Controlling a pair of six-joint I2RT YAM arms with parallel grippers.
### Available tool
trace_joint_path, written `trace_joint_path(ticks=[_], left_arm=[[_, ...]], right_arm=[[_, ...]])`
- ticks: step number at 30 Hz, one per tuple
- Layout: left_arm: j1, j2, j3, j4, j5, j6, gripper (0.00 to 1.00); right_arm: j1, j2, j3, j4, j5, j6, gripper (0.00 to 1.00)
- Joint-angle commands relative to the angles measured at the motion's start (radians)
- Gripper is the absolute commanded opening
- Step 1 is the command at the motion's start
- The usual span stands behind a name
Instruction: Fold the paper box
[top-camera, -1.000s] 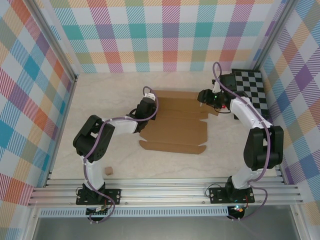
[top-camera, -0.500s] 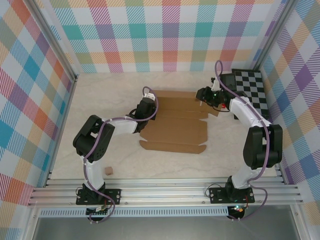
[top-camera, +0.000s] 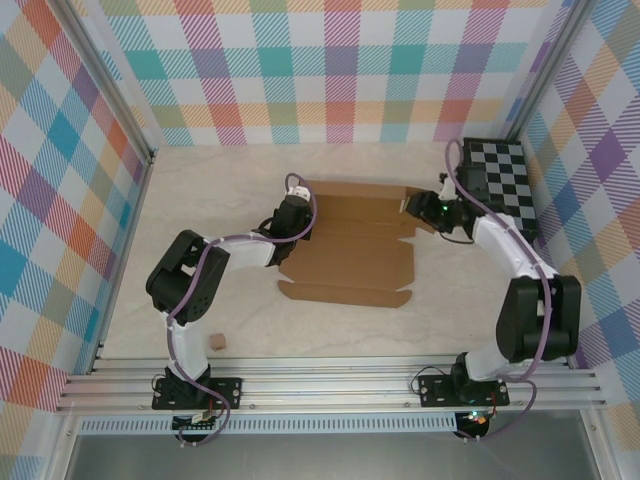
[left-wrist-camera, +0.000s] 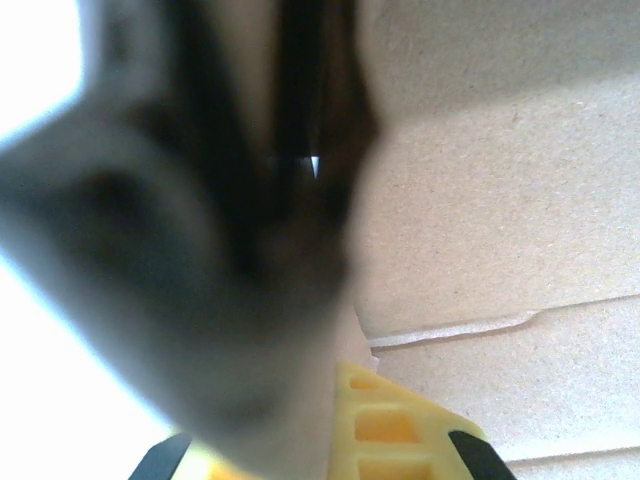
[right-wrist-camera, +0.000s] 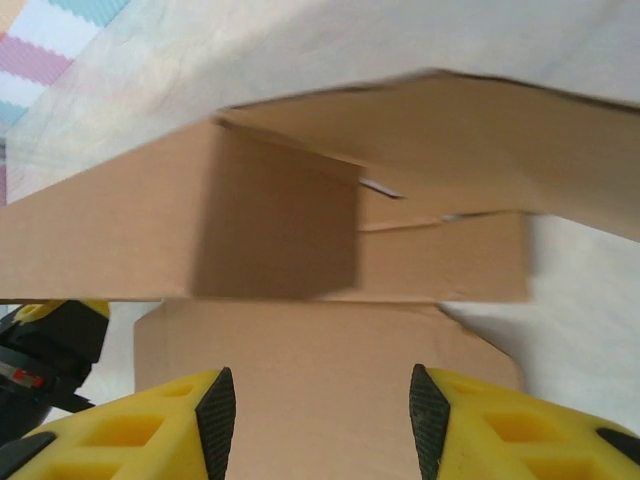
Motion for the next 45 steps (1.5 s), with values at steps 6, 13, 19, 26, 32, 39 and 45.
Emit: trace_joint_path(ticks=[6,13,19,26,32,39,45], left_arm=[[0.008,-0.014,0.007,-0.082,-0.026,0.018,0.00],[0.008,-0.023,0.010,-0.092,-0.023,0.012,0.00],[0.008,-0.025,0.012,-0.099,-0.005,0.003,0.00],[0.007,-0.020,0.024,-0.115,0.002,-0.004,0.00],[0.005,-0.020,0.025,-0.120,0.002,-0.005,0.00],[0.004,-0.019,0.027,-0.125,0.004,-0.011,0.00],[0.000,-0.016,0.029,-0.126,0.006,-0.015,0.00]], right_arm=[[-0.060,-0.010,-0.137,0.121,0.000,0.027,0.47],[-0.060,0.158,-0.176,0.382,0.053,0.193,0.41],[-0.059,0.259,-0.154,0.399,0.063,0.228,0.41],[-0.044,0.326,-0.158,0.475,0.033,0.235,0.41],[-0.006,0.361,-0.156,0.578,-0.012,0.234,0.32],[0.044,0.323,-0.165,0.634,-0.019,0.200,0.26],[0.090,0.330,-0.138,0.586,0.013,0.163,0.26]])
